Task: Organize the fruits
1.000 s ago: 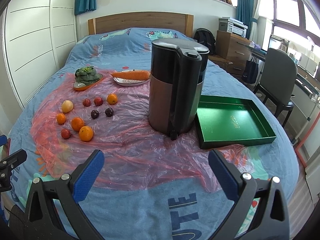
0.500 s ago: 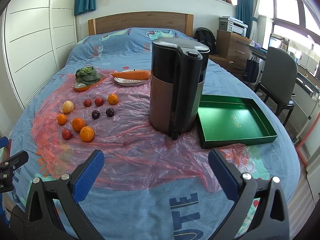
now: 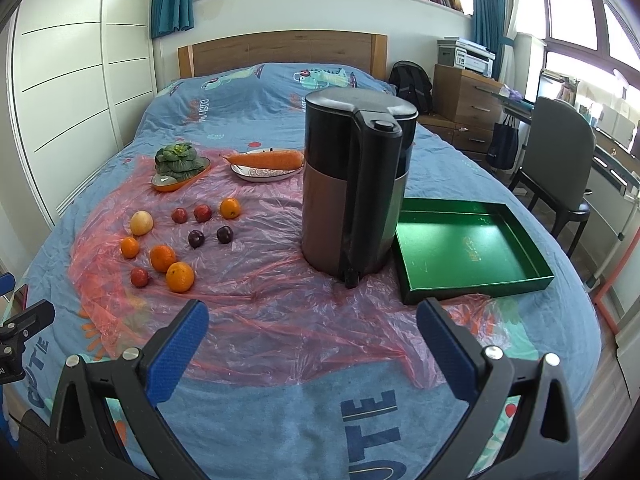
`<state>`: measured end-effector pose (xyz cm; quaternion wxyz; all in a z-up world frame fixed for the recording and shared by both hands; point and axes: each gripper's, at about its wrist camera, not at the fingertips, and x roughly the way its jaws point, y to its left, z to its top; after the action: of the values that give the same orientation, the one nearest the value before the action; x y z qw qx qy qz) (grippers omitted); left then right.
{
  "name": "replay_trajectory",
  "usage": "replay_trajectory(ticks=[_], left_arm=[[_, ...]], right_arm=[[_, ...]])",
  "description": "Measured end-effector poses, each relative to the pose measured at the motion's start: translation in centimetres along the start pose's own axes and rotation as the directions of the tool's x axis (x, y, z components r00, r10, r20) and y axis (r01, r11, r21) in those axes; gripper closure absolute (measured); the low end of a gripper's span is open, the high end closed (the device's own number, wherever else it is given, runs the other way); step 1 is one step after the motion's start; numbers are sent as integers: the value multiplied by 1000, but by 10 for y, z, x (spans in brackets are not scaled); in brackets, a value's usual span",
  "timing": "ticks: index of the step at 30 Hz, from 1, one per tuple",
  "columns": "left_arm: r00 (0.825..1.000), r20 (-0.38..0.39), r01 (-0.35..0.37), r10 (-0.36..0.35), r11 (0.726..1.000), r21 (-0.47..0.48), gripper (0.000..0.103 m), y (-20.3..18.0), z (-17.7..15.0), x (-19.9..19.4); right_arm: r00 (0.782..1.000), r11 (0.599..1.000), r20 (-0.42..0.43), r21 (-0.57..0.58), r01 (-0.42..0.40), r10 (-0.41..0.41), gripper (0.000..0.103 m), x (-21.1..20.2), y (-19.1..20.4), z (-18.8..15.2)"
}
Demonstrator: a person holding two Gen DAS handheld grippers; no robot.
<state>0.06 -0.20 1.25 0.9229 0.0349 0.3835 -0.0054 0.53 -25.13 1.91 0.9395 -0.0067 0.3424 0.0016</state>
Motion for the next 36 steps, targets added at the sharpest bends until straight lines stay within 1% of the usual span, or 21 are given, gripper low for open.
replay_trajectory(ticks=[6, 11, 26, 36], left_arm=[[1000, 7, -2, 2, 1000, -3, 1, 2, 2, 2], [1000, -3, 2, -2, 1000, -1, 1, 0, 1, 10], [999, -29, 43, -42, 999, 9, 1, -13, -4, 22], [998, -40, 51, -52, 999, -14, 1, -7, -3, 36]], right_arm=[[1000, 1000, -5, -8, -9, 9, 0, 2, 4, -1], [1000, 1000, -17, -8, -12, 12, 0, 8, 7, -3], [999, 1000, -39, -2, 8, -8, 0, 13, 0, -11], [999, 1000, -50, -5, 15, -16, 0, 21, 5, -14]])
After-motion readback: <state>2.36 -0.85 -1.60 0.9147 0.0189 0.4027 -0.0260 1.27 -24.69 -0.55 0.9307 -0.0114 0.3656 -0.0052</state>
